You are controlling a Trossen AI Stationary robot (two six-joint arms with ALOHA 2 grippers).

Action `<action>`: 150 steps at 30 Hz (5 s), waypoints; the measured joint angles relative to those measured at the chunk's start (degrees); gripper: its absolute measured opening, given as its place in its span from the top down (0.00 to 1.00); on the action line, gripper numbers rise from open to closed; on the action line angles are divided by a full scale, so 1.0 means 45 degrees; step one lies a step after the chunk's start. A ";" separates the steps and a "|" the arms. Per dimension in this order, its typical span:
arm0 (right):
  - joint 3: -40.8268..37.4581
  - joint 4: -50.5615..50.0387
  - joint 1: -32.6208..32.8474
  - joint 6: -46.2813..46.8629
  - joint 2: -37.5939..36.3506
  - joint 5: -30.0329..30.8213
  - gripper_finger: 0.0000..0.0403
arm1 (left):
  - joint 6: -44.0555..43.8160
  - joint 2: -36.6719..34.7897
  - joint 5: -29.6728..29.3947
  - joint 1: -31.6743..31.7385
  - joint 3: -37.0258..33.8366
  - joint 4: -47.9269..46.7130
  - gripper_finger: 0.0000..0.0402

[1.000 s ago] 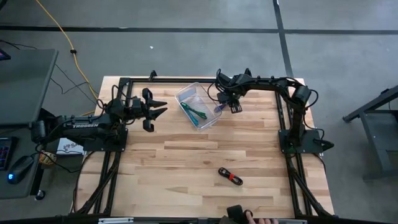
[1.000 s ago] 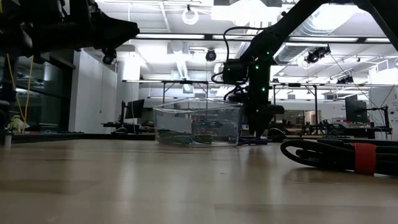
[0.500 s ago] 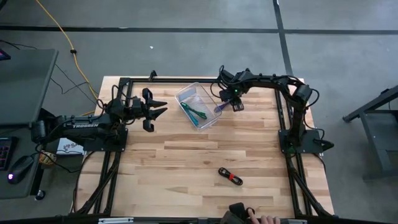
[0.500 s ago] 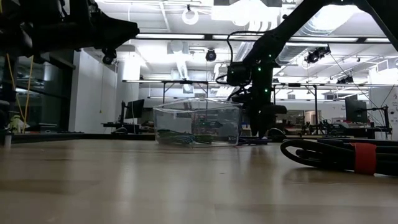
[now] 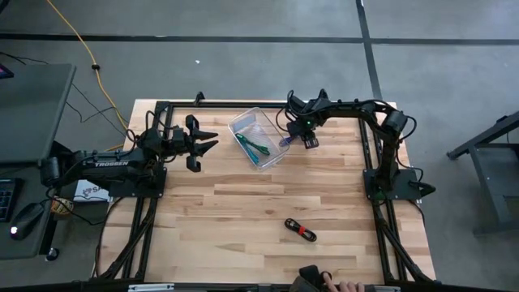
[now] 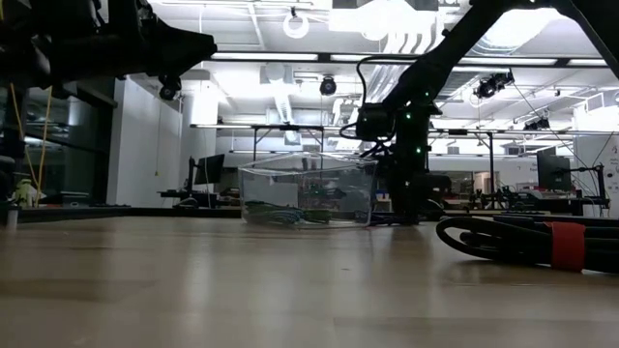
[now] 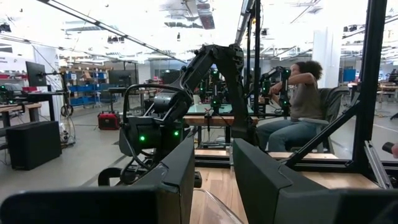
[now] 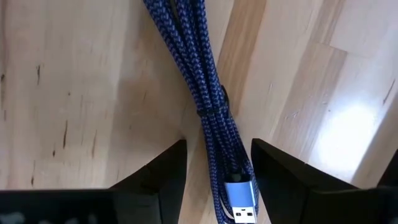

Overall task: Pick and place USB-C Cables
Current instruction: Put the purple charger cable into the transparent bin

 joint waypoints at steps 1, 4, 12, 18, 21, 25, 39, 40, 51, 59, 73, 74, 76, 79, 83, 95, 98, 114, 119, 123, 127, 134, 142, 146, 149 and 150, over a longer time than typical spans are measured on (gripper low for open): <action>-0.0002 0.0002 0.0000 0.0124 0.0000 0.0001 0.58 | 0.0000 0.0000 -0.0003 0.0000 0.0000 0.0000 0.78; -0.0005 0.0002 0.0000 0.0514 0.0000 -0.0063 0.58 | 0.0000 0.0000 -0.0002 0.0004 0.0000 0.0000 0.78; -0.0005 -0.0081 0.0000 0.0691 0.0000 -0.0064 0.58 | -0.0101 0.0000 -0.0001 0.0001 0.0000 0.0000 0.78; -0.0005 -0.0189 0.0000 0.0693 0.0000 -0.0043 0.58 | -0.0199 0.0000 0.0000 0.0003 0.0000 0.0000 0.78; -0.0005 -0.0231 0.0000 0.0700 0.0005 0.0024 0.61 | -0.0199 0.0000 0.0000 0.0002 0.0000 0.0000 0.78; -0.0005 -0.0329 0.0015 0.0704 0.0011 0.0124 0.71 | -0.0199 0.0000 0.0000 0.0004 0.0000 0.0000 0.78; -0.0005 -0.0589 -0.0010 0.1370 0.0024 0.0424 0.93 | -0.0199 0.0000 0.0000 0.0002 0.0000 0.0000 0.78; -0.0005 -0.0637 -0.0010 0.1377 0.0024 0.0426 0.94 | -0.0199 0.0000 0.0000 0.0004 0.0000 0.0000 0.78; -0.0021 -0.3820 -0.0941 0.3284 -0.0169 0.1206 0.99 | -0.0199 0.0000 -0.0004 0.0004 0.0000 -0.0107 0.78; -0.0831 -0.4261 -0.1731 0.4243 -0.1351 0.0784 1.00 | 0.0015 0.0000 -0.0001 0.0008 0.0000 -0.0124 0.78; -0.6912 0.3434 -0.1298 0.5693 -0.8160 -0.3194 1.00 | 0.0842 0.0000 -0.0034 0.0018 0.0000 -0.0095 0.78; -0.7418 0.4660 -0.1274 0.5963 -0.8731 -0.3583 1.00 | 0.0806 0.0000 -0.0035 0.0018 0.0000 -0.0097 0.78; -0.8496 0.7224 -0.1258 0.6701 -0.9782 -0.4197 1.00 | 0.0801 0.0000 -0.0053 0.0018 0.0000 -0.0097 0.78; -1.0040 1.1239 -0.1253 0.8151 -1.0968 -0.4856 1.00 | 0.0804 0.0000 -0.0056 0.0018 0.0000 -0.0096 0.78; -1.1430 1.5057 -0.0993 0.9598 -1.1818 -0.5152 1.00 | 0.0806 0.0000 -0.0058 0.0018 0.0000 -0.0092 0.78; -1.1759 1.6565 0.0218 1.0241 -1.2007 -0.5473 1.00 | 0.0806 0.0000 -0.0057 0.0018 0.0000 -0.0092 0.78; -1.1759 1.6575 0.0285 1.0177 -1.2007 -0.5463 1.00 | 0.0806 0.0000 -0.0058 0.0018 0.0000 -0.0092 0.78; -1.1759 1.6584 0.0296 0.9914 -1.2002 -0.5458 1.00 | 0.0802 0.0000 -0.0054 0.0018 0.0000 -0.0092 0.78; -1.1759 1.6580 0.0296 0.9937 -1.2002 -0.5458 1.00 | 0.0801 0.0000 -0.0053 0.0018 0.0000 -0.0092 0.78; -1.1759 1.6580 0.0296 0.9943 -1.2002 -0.5458 1.00 | 0.0801 0.0000 -0.0053 0.0018 0.0000 -0.0092 0.78; -1.1759 1.6580 0.0296 0.9933 -1.2002 -0.5458 1.00 | 0.0806 0.0000 -0.0053 0.0018 0.0000 -0.0092 0.78; -1.1759 1.6580 0.0296 0.9923 -1.2002 -0.5458 1.00 | 0.0806 0.0000 -0.0053 0.0018 0.0000 -0.0090 0.78; -1.1759 1.6586 0.0296 0.9909 -1.1997 -0.5458 1.00 | 0.0806 0.0000 -0.0053 0.0018 0.0000 -0.0091 0.78; -1.1759 1.6667 0.0296 0.9909 -1.1997 -0.5458 1.00 | 0.0806 0.0000 -0.0053 0.0018 0.0000 -0.0091 0.78; -1.1759 1.6667 0.0296 0.9904 -1.1997 -0.5458 1.00 | 0.0806 0.0000 -0.0053 0.0018 0.0000 -0.0092 0.78; -1.1759 1.6667 0.0296 0.9904 -1.1997 -0.5458 1.00 | 0.0806 0.0000 -0.0053 0.0018 0.0000 -0.0092 0.78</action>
